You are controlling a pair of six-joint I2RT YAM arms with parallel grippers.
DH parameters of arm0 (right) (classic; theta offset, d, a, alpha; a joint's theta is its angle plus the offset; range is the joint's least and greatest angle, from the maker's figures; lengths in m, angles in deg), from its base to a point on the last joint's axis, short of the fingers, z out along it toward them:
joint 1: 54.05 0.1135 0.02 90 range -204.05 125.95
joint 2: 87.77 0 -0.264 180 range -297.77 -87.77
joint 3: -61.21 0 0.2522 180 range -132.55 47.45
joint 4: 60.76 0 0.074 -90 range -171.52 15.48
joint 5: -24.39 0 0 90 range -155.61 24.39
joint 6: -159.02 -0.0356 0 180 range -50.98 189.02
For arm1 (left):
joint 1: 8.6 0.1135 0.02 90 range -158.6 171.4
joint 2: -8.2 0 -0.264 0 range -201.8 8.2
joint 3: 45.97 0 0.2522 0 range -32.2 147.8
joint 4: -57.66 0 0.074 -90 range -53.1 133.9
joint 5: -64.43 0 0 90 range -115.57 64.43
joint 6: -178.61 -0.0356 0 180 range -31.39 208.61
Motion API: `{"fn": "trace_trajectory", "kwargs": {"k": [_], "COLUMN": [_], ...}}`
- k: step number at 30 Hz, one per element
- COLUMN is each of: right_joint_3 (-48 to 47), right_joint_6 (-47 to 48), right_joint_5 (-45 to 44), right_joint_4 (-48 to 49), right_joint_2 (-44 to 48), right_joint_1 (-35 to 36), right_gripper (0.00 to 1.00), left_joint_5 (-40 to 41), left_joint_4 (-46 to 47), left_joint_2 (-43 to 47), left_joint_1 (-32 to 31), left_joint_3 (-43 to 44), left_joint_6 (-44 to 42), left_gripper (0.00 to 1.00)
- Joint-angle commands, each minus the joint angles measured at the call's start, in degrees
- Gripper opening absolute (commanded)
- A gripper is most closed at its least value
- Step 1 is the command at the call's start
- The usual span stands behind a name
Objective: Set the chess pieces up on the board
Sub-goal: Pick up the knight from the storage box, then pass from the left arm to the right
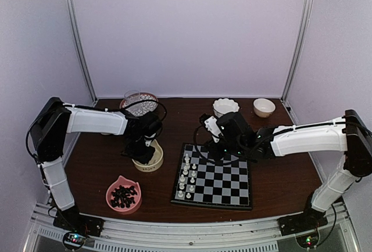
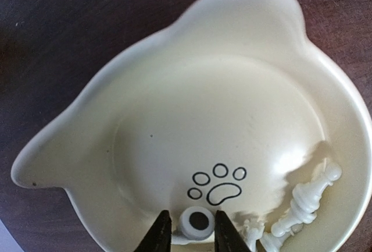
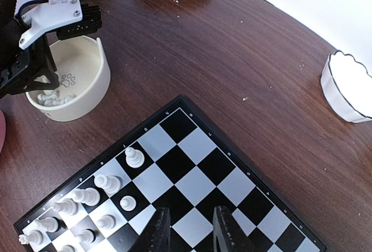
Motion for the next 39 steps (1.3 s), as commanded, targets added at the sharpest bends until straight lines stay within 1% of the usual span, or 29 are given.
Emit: {"fn": "trace_trajectory", "kwargs": {"k": [1,5,10,13,18,22,26,30,35,38,39], "right_joint_3": [0.5,0.3,0.4,0.7,0.7,1.5,3.9,6.1,10.7,12.8,13.5], "right_joint_6": [-0.4,-0.5,-0.4,-0.4,-0.4,-0.2,0.0,-0.4,-1.7,-2.0,-1.9], "right_joint_5": [0.7,1.1,1.1,1.2,2.1,5.4,10.7,15.5,20.1,20.7,20.6], "right_joint_4": [1.2,1.3,1.3,1.5,1.8,3.3,7.5,12.1,19.7,22.5,23.5], "right_joint_2": [0.9,0.5,0.7,1.0,0.9,1.4,3.2,4.8,7.5,8.9,9.2], "right_joint_1": [-0.3,-0.3,-0.3,-0.3,-0.2,-0.3,-0.3,-0.2,-0.1,0.1,0.2], "right_gripper": [0.28,0.28,0.28,0.28,0.29,0.29,0.31,0.33,0.34,0.35,0.35], "left_joint_5": [1.3,1.2,-0.3,-0.9,-1.8,-6.5,-11.5,-18.1,-29.1,-34.0,-35.7], "left_joint_4": [-0.7,0.0,4.7,7.4,8.7,11.7,13.9,15.7,22.7,30.5,35.8], "left_joint_2": [-0.7,1.3,8.2,11.4,12.5,14.1,15.4,17.8,21.1,21.8,21.7], "left_joint_1": [0.4,0.2,-0.2,-0.3,-0.3,-0.2,-0.2,-0.2,-0.3,-0.3,-0.3], "left_joint_3": [1.3,0.8,-3.0,-4.9,-5.6,-7.1,-7.5,-7.2,-7.5,-9.3,-10.3], "left_joint_6": [-0.3,-0.5,-1.3,-1.8,-1.8,-2.2,-1.1,3.5,11.2,19.2,21.9], "left_gripper": [0.26,0.20,0.18,0.15,0.13,0.13,0.12,0.12,0.14,0.14,0.14]}}
